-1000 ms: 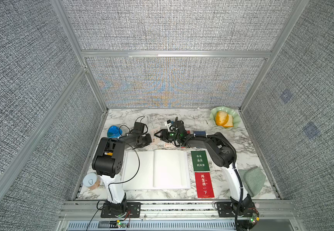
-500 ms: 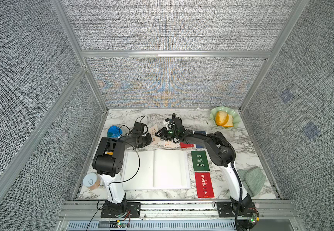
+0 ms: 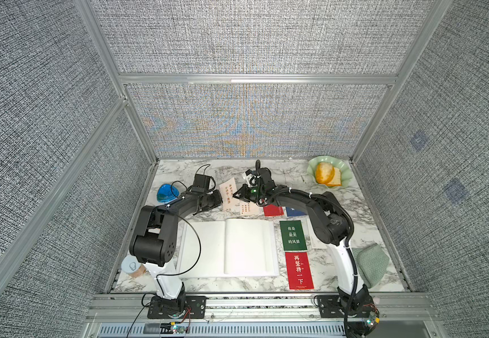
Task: Place the photos into the photo albums
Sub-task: Pick up the photo at the center of the board.
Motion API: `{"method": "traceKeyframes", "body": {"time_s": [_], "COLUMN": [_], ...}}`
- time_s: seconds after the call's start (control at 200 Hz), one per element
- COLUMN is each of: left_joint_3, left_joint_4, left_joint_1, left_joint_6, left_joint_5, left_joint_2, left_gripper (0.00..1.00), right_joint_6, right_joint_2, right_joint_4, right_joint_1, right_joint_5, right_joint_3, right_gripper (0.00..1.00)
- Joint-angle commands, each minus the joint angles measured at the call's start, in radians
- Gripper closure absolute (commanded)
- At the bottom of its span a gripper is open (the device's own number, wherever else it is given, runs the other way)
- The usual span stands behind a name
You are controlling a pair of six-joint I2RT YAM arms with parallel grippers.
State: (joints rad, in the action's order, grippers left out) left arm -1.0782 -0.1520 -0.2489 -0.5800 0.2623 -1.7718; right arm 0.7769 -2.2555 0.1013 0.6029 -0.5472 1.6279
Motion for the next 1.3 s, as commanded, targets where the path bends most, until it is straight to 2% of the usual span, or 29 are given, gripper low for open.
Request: {"method": "traceKeyframes", "body": {"time_s": [0.0, 0.1, 0.245, 0.3, 0.36, 0.54, 0.645, 0.75, 0.866, 1.021, 1.176, 1.296], "left_joint_3": [-0.011, -0.017, -0.017, -0.011, -0.002, 0.021, 0.046, 0.088, 0.142, 0.212, 0.272, 0.297], "left_joint_4": [-0.036, -0.054, -0.069, -0.067, -0.056, -0.012, 0.037, 0.122, 0.245, 0.401, 0.489, 0.523], "left_joint_1": [0.000, 0.001, 0.003, 0.005, 0.008, 0.025, 0.037, 0.047, 0.050, 0.052, 0.053, 0.052], "left_joint_6": [0.018, 0.022, 0.028, 0.025, 0.019, 0.006, -0.001, -0.017, -0.047, -0.098, -0.126, -0.139], "left_joint_5": [-0.010, -0.015, -0.021, -0.020, -0.009, 0.045, 0.093, 0.177, 0.284, 0.411, 0.468, 0.504], "left_joint_2": [0.043, 0.089, 0.164, 0.195, 0.224, 0.274, 0.294, 0.308, 0.315, 0.323, 0.346, 0.350], "left_gripper": [0.83, 0.76, 0.37, 0.30, 0.26, 0.25, 0.25, 0.24, 0.17, 0.13, 0.24, 0.40], "right_joint_6": [-0.028, -0.039, -0.042, -0.035, -0.034, -0.028, -0.017, -0.008, 0.007, 0.011, 0.046, 0.088], "right_joint_2": [0.022, 0.047, 0.081, 0.093, 0.114, 0.179, 0.222, 0.259, 0.305, 0.381, 0.415, 0.424], "right_joint_4": [-0.027, -0.038, -0.043, -0.040, -0.037, -0.017, 0.020, 0.049, 0.095, 0.129, 0.198, 0.259], "right_joint_1": [-0.011, -0.018, -0.024, -0.028, -0.031, -0.043, -0.049, -0.055, -0.057, -0.057, -0.057, -0.058], "right_joint_5": [-0.009, -0.019, -0.037, -0.052, -0.063, -0.100, -0.168, -0.263, -0.365, -0.427, -0.465, -0.489], "right_joint_3": [-0.007, -0.012, -0.025, -0.031, -0.043, -0.102, -0.156, -0.207, -0.267, -0.354, -0.421, -0.461], "right_gripper": [1.00, 1.00, 1.00, 1.00, 1.00, 1.00, 1.00, 1.00, 1.00, 1.00, 1.00, 1.00]}}
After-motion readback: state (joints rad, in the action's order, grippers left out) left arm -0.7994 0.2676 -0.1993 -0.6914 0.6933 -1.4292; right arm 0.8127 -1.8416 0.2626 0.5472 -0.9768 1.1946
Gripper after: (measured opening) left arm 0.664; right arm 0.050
